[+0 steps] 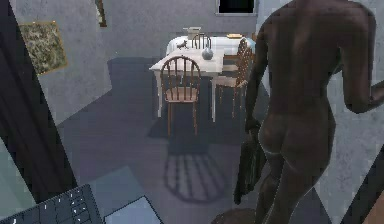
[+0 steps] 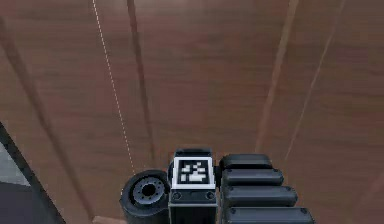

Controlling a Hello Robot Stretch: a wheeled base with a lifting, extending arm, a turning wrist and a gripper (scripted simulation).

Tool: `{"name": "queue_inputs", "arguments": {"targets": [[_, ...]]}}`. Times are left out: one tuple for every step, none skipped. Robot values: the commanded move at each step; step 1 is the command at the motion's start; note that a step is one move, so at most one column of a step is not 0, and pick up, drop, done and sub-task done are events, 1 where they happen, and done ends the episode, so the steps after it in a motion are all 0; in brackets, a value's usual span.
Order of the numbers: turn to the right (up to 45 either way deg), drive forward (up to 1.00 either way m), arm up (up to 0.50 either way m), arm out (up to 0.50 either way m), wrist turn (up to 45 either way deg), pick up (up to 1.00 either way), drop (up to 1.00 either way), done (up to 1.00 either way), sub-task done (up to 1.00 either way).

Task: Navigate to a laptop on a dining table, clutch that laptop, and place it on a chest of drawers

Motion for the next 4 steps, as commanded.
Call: {"name": "queue_inputs", "arguments": {"targets": [[-3.0,0.0,0.0,0.0,0.0,0.0,0.0,0.0,0.0],[0.0,0.6,0.0,0.0,0.0,0.0,0.0,0.0,0.0],[9.0,0.0,0.0,0.0,0.0,0.0,0.0,0.0,0.0],[0.0,0.3,0.0,0.0,0.0,0.0,0.0,0.0,0.0]]}}
